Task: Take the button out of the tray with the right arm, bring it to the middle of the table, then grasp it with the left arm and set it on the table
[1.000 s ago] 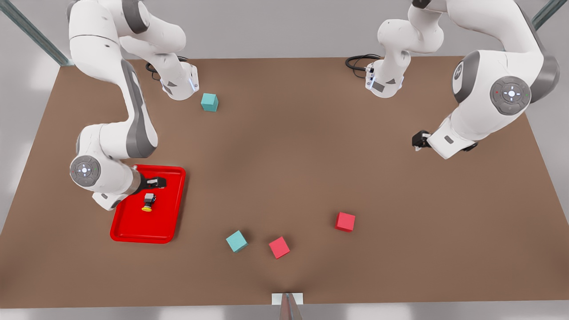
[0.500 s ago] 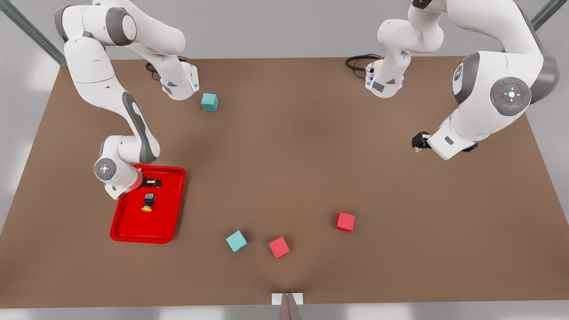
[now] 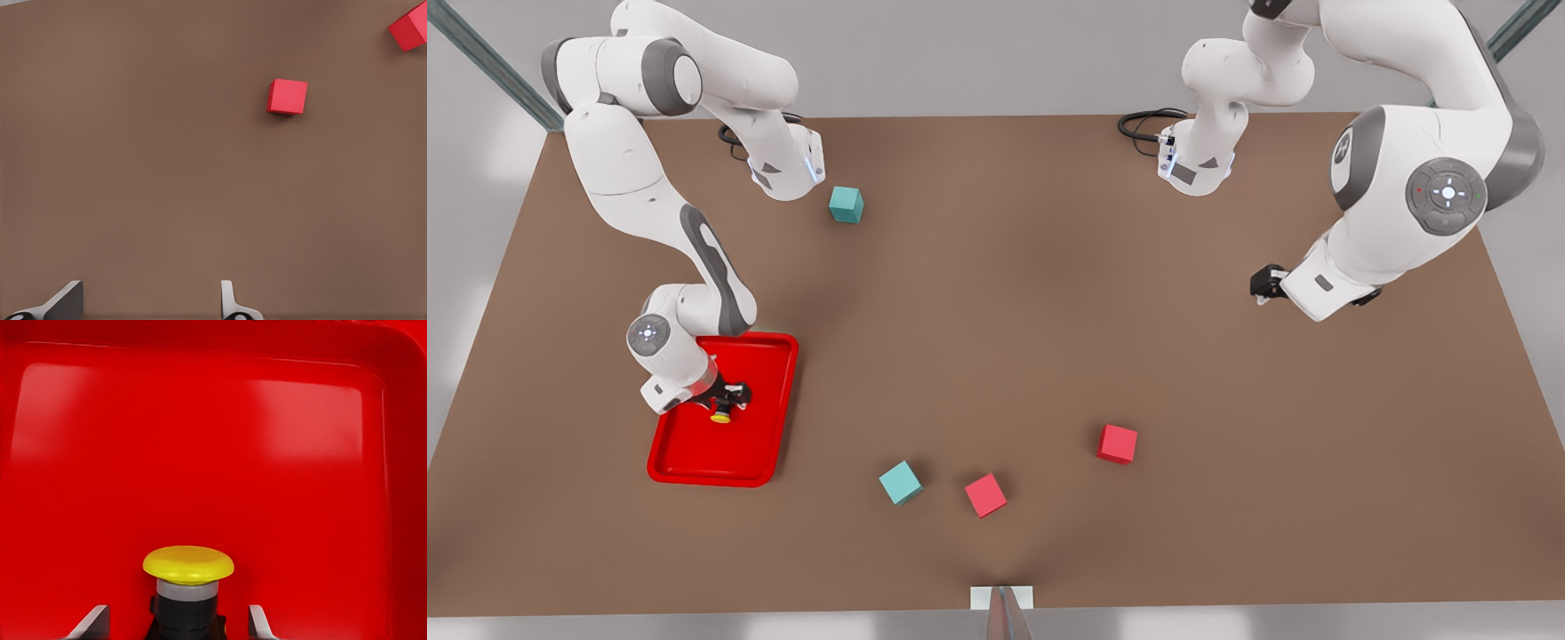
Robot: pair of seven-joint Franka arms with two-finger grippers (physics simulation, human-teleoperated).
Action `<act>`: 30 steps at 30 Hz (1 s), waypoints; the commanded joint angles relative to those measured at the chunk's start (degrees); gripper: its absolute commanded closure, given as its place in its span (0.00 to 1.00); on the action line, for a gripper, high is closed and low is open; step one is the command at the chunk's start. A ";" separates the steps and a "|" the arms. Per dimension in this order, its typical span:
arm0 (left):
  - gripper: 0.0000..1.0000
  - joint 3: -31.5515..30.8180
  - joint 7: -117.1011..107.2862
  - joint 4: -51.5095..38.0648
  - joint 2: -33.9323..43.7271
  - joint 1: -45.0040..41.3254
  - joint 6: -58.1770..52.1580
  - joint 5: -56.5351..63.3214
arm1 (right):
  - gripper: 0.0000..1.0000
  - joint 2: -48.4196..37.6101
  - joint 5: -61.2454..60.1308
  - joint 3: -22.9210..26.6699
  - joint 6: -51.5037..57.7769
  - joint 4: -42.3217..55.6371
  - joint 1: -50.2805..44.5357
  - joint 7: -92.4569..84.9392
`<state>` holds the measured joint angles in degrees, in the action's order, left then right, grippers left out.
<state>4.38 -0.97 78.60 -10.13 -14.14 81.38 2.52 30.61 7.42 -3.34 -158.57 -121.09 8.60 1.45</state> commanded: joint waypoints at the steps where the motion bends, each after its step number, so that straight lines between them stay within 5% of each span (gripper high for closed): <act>1: 0.00 0.01 0.00 -0.03 0.02 0.08 0.01 0.03 | 0.58 -0.02 -0.04 0.00 0.72 0.06 -0.07 0.75; 6: 0.00 0.01 0.00 -0.03 -0.07 0.08 0.09 -0.06 | 0.59 -0.11 -0.04 0.00 1.86 0.24 -0.25 0.58; 9: 0.00 0.01 0.00 -0.03 -0.24 0.08 0.18 -0.06 | 0.59 -2.92 -0.13 -1.40 11.78 2.17 -0.78 1.01; 12: 0.00 0.01 0.00 -0.03 -0.24 0.08 0.18 -0.06 | 0.59 -4.94 -4.26 -7.72 37.72 14.47 -0.87 5.31; 15: 0.00 0.01 -0.09 -0.03 -0.24 0.08 0.18 -0.06 | 0.59 -4.86 -4.26 -19.68 40.27 17.28 -1.22 22.71; 16: 0.00 0.01 -0.09 -0.03 -0.33 0.08 0.18 -0.06 | 0.59 -4.86 -4.17 -20.04 40.27 17.99 -5.08 26.67; 22: 0.00 0.01 -0.09 -0.03 -0.51 0.08 0.27 -0.06 | 0.59 8.84 -4.00 -18.73 40.18 38.53 -32.31 64.80; 26: 0.00 -0.16 -0.09 -0.03 -0.77 0.08 0.53 -0.06 | 0.58 28.18 -4.87 -12.48 40.27 65.53 -46.65 83.80; 28: 0.00 -0.25 -0.09 -0.03 -0.77 0.08 0.62 -0.06 | 0.57 34.43 -5.05 -8.61 39.39 71.34 -51.66 89.52; 29: 0.00 -0.16 -0.09 -0.03 -0.86 0.08 0.62 -0.06 | 0.55 36.36 -5.05 -7.38 39.22 72.92 -52.72 91.89; 30: 0.00 -0.25 -0.09 -0.03 -0.86 0.08 0.62 -0.06 | 0.38 37.15 -5.05 -7.29 37.99 72.83 -52.81 92.95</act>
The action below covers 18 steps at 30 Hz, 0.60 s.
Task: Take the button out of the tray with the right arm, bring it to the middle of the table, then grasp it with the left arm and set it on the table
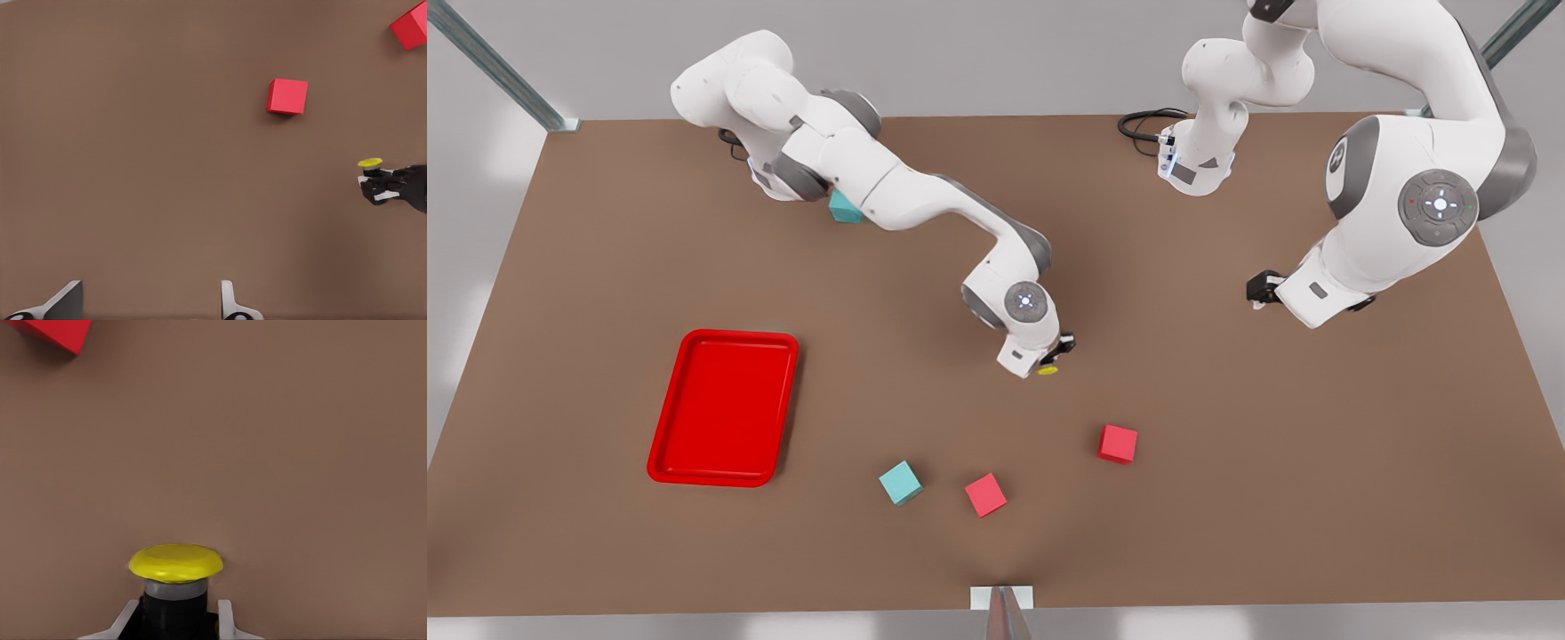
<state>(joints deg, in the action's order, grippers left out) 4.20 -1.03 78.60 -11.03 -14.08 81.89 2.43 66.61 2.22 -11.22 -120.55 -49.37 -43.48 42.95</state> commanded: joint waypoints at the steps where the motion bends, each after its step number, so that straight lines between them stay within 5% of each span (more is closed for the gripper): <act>1: 0.00 0.02 -0.02 -0.03 -0.04 0.02 0.20 0.03 | 0.29 2.46 0.15 0.59 -1.26 1.12 -0.82 51.71; 4: 0.00 0.02 -0.02 -0.03 -0.31 0.02 0.29 0.11 | 0.23 3.34 0.15 1.03 -2.06 1.12 -1.26 52.42; 6: 0.00 0.02 -0.02 -0.03 -0.31 0.02 0.29 0.11 | 0.00 3.43 0.15 0.94 -2.06 1.21 -1.00 52.76; 12: 0.00 0.02 -0.11 -0.03 -0.31 0.02 0.20 0.11 | 0.00 -7.11 -4.77 0.23 9.19 1.12 1.03 50.40; 15: 0.00 -0.07 -0.37 -0.03 -1.00 0.02 0.20 0.03 | 0.00 -18.00 -4.68 0.41 22.96 -0.37 9.00 23.38; 18: 0.00 -0.16 -5.11 -0.11 -2.50 -3.84 0.11 -0.24 | 0.00 -23.99 -3.11 0.76 33.63 -2.04 29.57 -20.40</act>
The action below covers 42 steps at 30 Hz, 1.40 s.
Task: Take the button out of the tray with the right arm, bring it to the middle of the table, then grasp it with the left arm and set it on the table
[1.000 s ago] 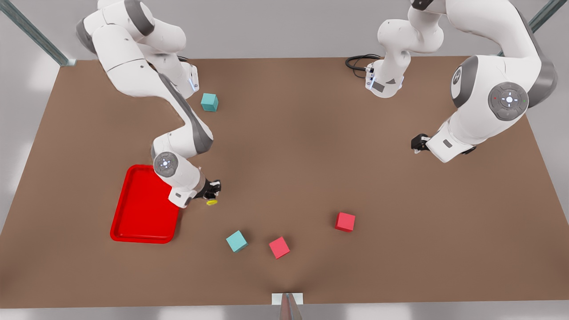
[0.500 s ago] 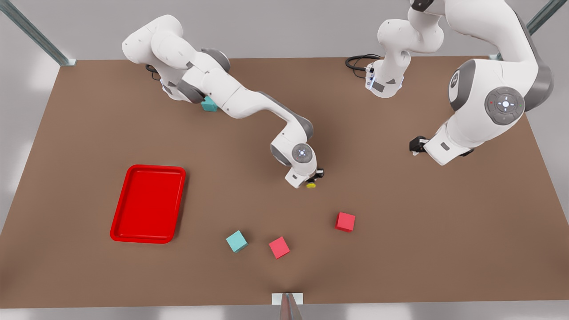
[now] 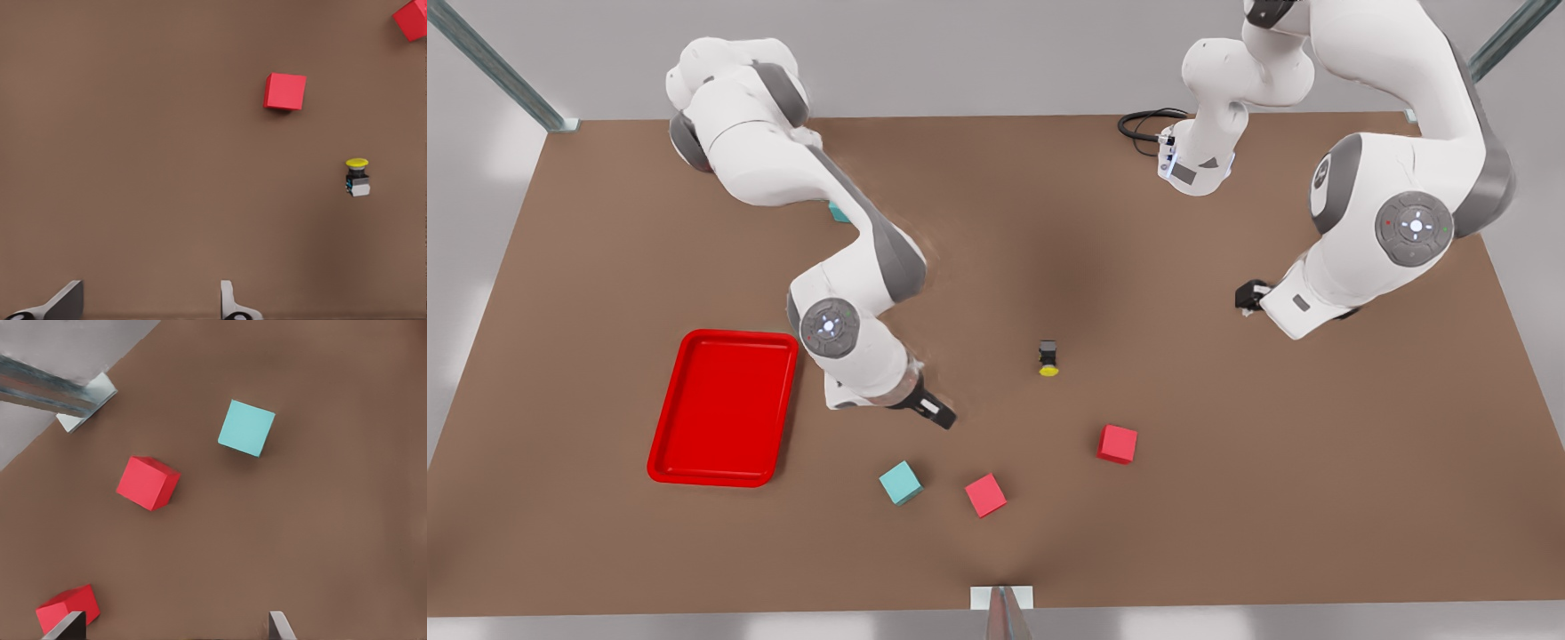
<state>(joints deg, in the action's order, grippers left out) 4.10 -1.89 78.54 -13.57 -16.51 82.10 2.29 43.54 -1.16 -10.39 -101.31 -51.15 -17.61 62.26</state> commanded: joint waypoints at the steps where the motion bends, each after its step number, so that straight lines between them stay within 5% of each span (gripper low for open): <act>1: 0.00 -0.06 -14.24 -0.14 -1.98 -4.75 0.17 -0.18 | 0.00 -4.06 5.18 0.11 13.95 -3.58 6.44 -48.10; 3: 0.00 -0.06 -46.87 -0.31 -8.57 -18.99 5.43 -5.89 | 0.00 -17.34 7.40 0.28 2.44 -25.92 10.05 -51.53; 6: 0.00 -0.06 -60.77 7.59 -15.26 -24.89 30.03 -11.26 | 0.00 -27.28 6.78 3.71 -12.86 -46.67 10.32 -54.53; 10: 0.00 -0.06 -59.63 22.36 -14.90 -25.86 56.76 -10.73 | 0.00 -27.10 6.43 3.18 -11.10 -42.02 13.13 -56.64; 15: 0.00 -0.06 -51.64 23.95 -17.54 -25.68 63.62 -9.67 | 0.00 -26.84 6.52 3.27 -5.22 -38.59 13.22 -56.64; 29: 0.00 -0.06 -35.90 24.74 -26.07 -25.24 65.03 -6.42 | 0.00 -25.70 6.17 3.53 0.85 -33.40 14.10 -56.64; 42: 0.00 -0.23 -35.37 26.93 -24.31 -25.59 64.07 -6.68 | 0.00 -25.70 5.73 3.53 0.94 -33.05 15.15 -56.46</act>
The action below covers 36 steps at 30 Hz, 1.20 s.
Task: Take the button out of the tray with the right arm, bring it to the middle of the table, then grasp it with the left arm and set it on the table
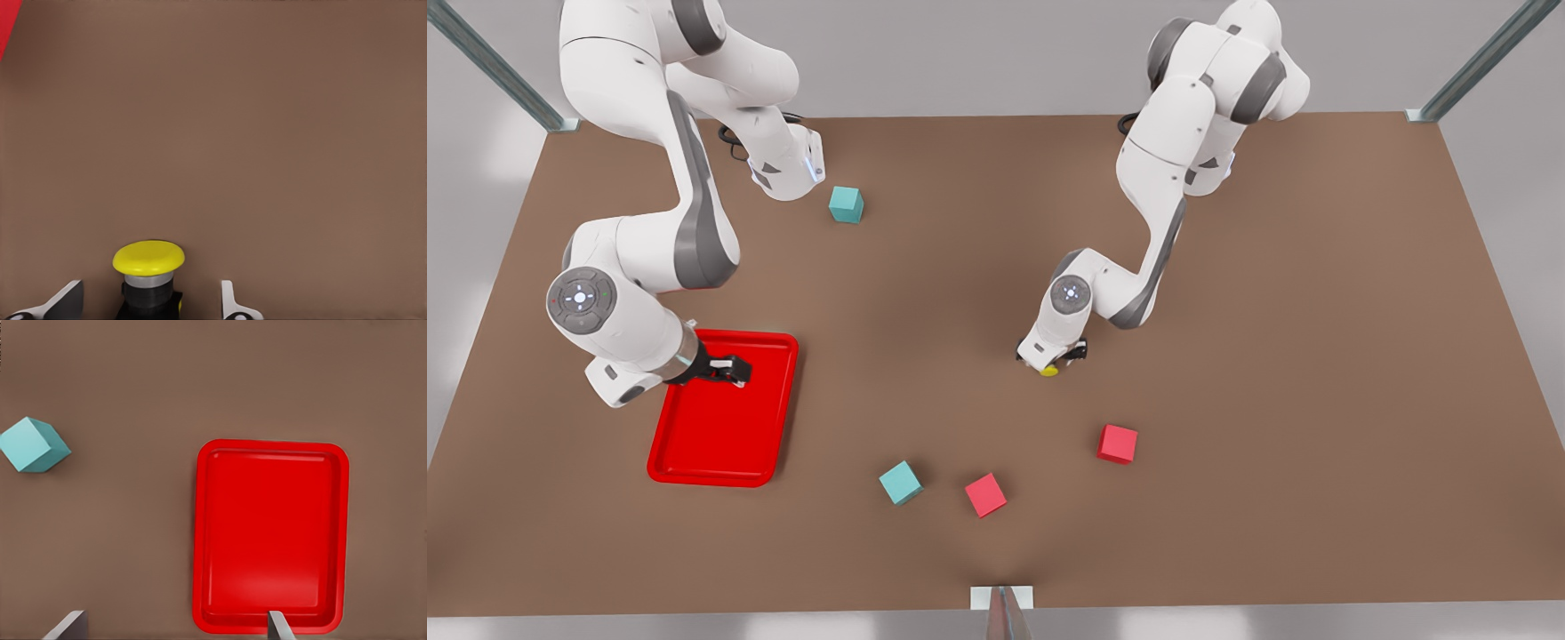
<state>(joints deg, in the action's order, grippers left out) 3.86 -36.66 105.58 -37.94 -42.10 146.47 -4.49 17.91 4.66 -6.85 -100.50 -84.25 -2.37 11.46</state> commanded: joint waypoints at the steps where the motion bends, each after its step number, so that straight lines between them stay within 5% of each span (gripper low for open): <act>1: 0.00 0.00 -0.61 0.33 0.15 0.00 -0.31 0.09 | 0.00 -0.07 -0.09 -0.01 0.13 0.05 -0.01 -5.66; 5: 0.05 -0.26 -0.70 1.03 -0.03 -0.26 0.04 0.00 | 0.00 0.11 -0.53 -0.01 0.13 1.11 0.52 -5.84; 7: 0.35 -0.43 -0.79 1.03 -0.12 -0.26 0.04 0.09 | 0.00 0.02 -0.53 -0.01 0.13 1.11 0.52 -5.84; 8: 0.36 -0.43 -0.79 1.03 -0.03 -0.26 0.04 0.00 | 0.00 0.11 -0.53 -0.01 0.13 1.11 0.52 -5.84; 10: 0.59 -0.43 -0.79 0.94 -0.03 -0.09 0.04 0.09 | 0.00 0.11 -0.53 -0.01 0.13 1.11 0.52 -5.84; 11: 0.62 -0.43 -0.70 0.85 -0.03 -0.09 0.04 0.09 | 0.00 0.02 -0.53 -0.01 0.13 1.11 1.05 -5.84; 22: 0.62 0.09 -0.70 -1.87 -0.03 0.09 -0.66 0.00 | 0.00 0.02 -1.05 -0.01 0.13 1.11 1.05 -5.75; 26: 0.62 5.19 -4.29 -10.66 2.34 -0.18 -25.62 0.09 | 0.00 0.11 -1.05 -0.01 0.13 1.11 1.14 -5.75; 29: 0.62 8.27 -43.62 -16.46 2.26 -0.09 -28.43 4.73 | 0.00 0.11 -1.05 -0.01 0.13 1.11 1.14 -5.84; 32: 0.60 8.79 -96.09 -18.48 1.99 -0.09 -36.15 27.57 | 0.00 0.11 -1.05 -0.01 0.13 1.11 1.14 -5.75; 36: 0.60 10.11 -117.50 -18.83 0.41 0.26 -59.89 42.98 | 0.00 0.11 -1.05 -0.01 0.13 1.11 1.05 -5.75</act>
<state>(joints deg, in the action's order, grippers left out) 13.73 -75.67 86.82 -37.52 -41.86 107.55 27.56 18.08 3.66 -6.85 -100.39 -83.17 -1.31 6.50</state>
